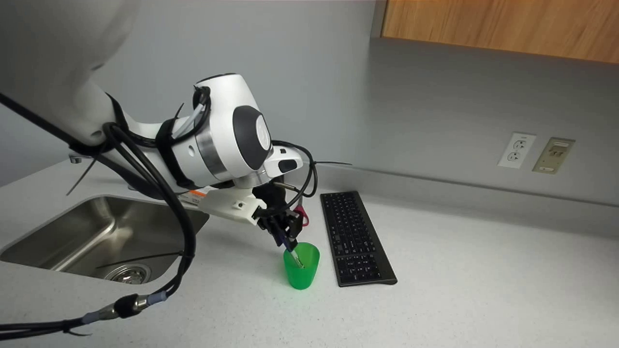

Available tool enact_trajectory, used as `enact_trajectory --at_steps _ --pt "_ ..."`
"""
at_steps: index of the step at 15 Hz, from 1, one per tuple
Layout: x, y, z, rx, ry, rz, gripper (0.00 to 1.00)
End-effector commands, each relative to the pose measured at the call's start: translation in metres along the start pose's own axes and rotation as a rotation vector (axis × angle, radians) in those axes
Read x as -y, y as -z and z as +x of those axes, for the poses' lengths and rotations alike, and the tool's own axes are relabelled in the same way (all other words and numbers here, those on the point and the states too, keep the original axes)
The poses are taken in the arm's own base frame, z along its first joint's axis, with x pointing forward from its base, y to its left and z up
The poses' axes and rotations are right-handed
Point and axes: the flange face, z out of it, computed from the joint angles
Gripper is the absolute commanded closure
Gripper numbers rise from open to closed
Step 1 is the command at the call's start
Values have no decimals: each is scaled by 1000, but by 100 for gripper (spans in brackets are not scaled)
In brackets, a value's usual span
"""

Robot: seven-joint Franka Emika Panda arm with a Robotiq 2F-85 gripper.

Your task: Remove the marker from the cup and put it on the counter

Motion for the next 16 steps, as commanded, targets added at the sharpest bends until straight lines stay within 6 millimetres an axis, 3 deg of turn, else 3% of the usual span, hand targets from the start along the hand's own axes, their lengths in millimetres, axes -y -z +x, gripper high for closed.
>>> enact_trajectory --at_steps 1,2,8,12,16 --pt "-8 8 0 -20 -33 -35 94" --pt "-12 11 -1 -28 -38 -38 99" --pt "-33 38 -15 -87 -43 -23 96" --pt "-41 76 -46 -175 15 52 96" --pt "-37 116 -78 -305 121 162 96"
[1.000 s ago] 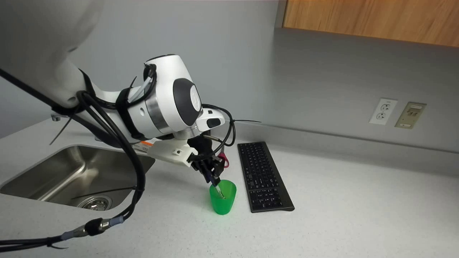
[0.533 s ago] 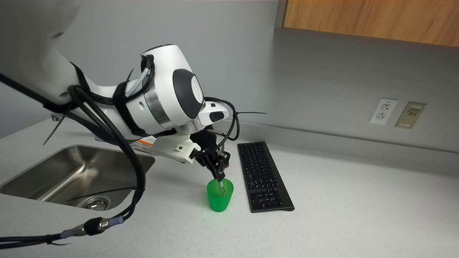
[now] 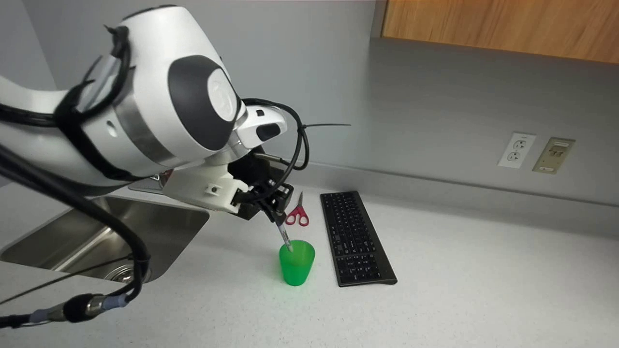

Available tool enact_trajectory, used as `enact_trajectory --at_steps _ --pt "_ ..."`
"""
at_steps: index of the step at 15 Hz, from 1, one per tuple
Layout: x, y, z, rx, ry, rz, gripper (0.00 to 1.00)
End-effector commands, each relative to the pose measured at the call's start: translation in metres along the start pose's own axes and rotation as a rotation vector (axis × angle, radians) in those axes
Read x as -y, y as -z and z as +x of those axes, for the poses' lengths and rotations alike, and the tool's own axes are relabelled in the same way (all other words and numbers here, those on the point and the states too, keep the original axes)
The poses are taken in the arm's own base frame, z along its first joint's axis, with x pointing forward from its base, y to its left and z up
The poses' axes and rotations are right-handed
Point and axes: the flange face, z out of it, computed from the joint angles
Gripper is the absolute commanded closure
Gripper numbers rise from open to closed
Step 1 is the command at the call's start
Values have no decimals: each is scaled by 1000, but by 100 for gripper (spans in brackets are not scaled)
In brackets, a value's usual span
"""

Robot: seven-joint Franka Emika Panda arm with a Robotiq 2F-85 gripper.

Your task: Remove the marker from the cup and put it on the counter

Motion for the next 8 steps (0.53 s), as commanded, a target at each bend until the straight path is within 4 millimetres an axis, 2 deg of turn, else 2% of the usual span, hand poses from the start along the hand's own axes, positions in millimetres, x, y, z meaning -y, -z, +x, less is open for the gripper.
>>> enact_trajectory --at_steps 1,4,8 --pt "8 41 -29 -108 89 132 96" --pt "38 46 -30 -95 178 258 96" --pt "86 9 -21 51 234 365 96"
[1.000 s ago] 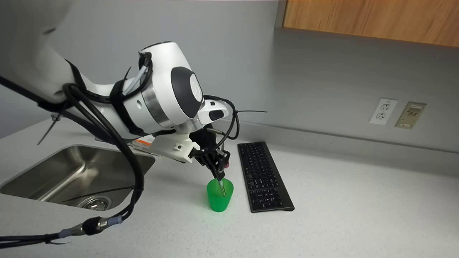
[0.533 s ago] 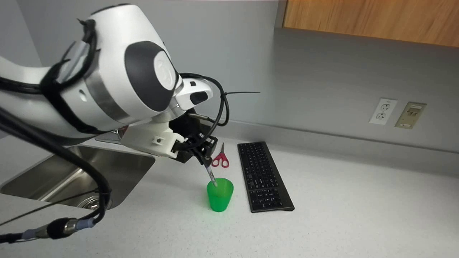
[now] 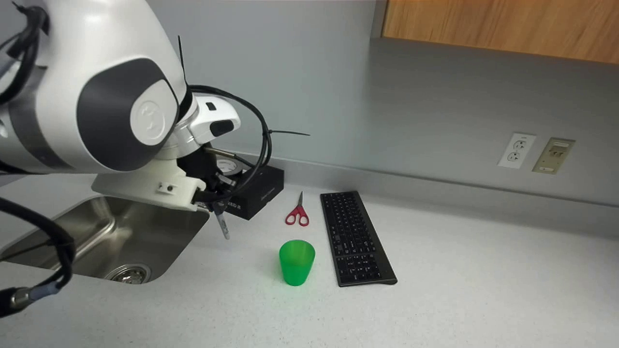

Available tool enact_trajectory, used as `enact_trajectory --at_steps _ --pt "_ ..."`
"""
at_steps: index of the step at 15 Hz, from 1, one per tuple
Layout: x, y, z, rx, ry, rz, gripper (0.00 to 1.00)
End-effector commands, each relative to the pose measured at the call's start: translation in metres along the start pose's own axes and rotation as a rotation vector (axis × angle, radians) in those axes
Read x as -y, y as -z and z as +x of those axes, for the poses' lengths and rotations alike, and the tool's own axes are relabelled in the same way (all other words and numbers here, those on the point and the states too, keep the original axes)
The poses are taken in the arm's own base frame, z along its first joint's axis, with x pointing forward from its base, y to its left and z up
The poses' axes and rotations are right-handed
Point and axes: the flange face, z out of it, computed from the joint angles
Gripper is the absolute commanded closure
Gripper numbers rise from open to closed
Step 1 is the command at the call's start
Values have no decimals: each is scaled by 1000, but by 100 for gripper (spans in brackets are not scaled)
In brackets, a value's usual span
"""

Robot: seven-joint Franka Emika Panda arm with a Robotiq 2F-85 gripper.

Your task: Remove the marker from the cup and put it on the counter

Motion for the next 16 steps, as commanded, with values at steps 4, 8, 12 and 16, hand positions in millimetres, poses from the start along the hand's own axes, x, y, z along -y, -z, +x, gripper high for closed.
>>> enact_trajectory --at_steps 4,8,12,16 --pt "18 -80 24 152 9 64 96" --pt "16 -101 38 181 -5 48 57" --pt "10 -115 41 200 -16 28 29" --pt "-3 -122 50 211 -48 21 0"
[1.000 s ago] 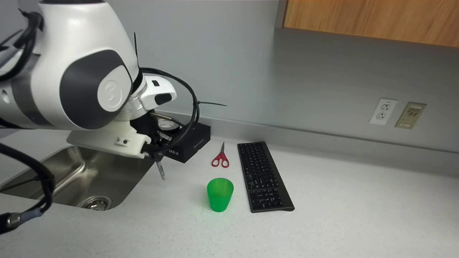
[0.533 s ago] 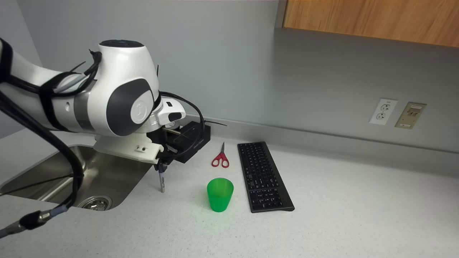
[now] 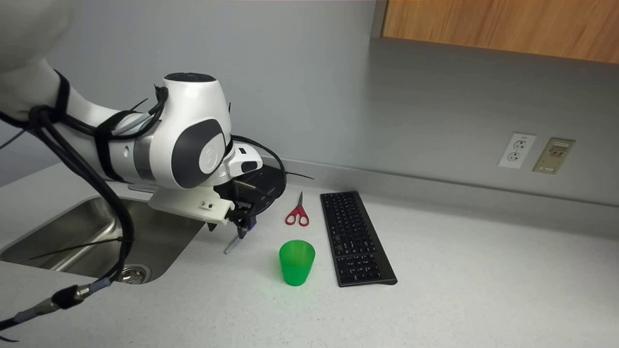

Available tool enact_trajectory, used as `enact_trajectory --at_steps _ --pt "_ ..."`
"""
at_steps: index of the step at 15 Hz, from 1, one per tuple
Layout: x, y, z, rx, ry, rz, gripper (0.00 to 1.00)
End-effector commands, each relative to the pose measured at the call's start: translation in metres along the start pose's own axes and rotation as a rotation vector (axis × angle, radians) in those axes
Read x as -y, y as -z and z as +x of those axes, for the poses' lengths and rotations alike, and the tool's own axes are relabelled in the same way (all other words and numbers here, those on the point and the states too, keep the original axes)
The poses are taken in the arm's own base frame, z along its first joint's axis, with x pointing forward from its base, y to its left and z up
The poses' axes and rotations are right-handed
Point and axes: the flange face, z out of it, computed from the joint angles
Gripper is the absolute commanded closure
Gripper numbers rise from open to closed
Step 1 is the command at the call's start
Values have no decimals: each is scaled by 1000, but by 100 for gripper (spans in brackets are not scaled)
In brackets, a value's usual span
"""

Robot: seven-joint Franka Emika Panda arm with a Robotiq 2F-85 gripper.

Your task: Remove the marker from the cup and put it on the counter

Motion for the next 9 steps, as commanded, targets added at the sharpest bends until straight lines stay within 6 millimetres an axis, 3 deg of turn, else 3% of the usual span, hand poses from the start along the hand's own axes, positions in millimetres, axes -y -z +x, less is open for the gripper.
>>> enact_trajectory --at_steps 1,6,9 --pt "-12 0 15 0 -32 -6 0" --pt "-17 2 24 0 -47 -1 0" --pt "-15 2 18 -7 -32 -6 0"
